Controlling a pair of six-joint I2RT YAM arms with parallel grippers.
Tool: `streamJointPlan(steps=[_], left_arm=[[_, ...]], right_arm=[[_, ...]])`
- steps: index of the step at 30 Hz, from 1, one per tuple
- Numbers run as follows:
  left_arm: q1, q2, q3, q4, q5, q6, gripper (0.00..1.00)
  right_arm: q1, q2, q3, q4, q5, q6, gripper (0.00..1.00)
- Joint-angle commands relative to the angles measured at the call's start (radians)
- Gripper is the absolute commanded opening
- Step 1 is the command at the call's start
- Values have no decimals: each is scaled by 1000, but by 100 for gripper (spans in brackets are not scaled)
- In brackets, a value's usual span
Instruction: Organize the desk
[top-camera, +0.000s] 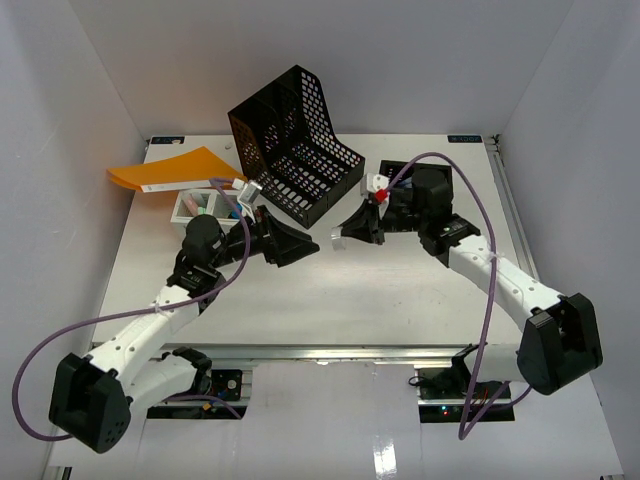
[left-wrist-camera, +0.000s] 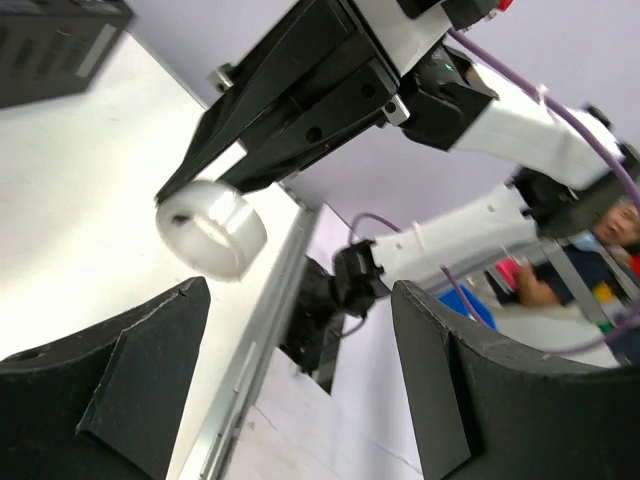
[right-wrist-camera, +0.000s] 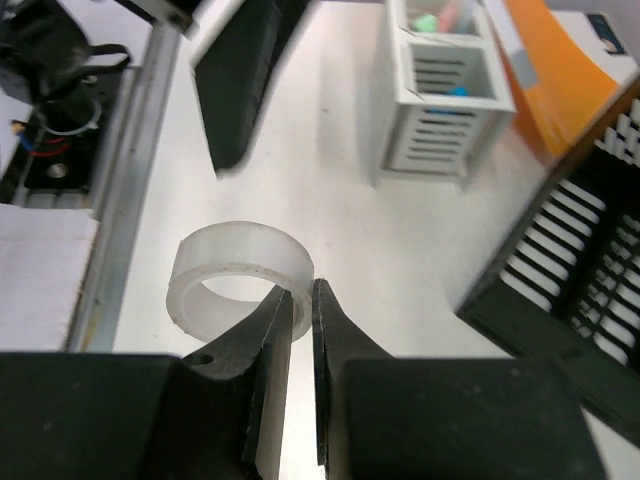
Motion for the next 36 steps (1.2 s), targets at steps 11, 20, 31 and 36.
streamJointPlan(steps=[11, 20, 31, 36], left_arm=[[5, -236, -29, -616, -313, 288, 86], [5, -407, -116, -687, -432, 216, 98], [5, -493, -107, -759, -514, 205, 98], [5, -504, -108, -774, -545, 204, 98]], right_arm=[[-451, 129, 180, -47, 384, 105, 8], [-503, 341, 391, -59, 796, 259, 8], [-503, 395, 325, -24, 885, 306, 8], [-503, 342, 243, 8, 873, 298, 10]])
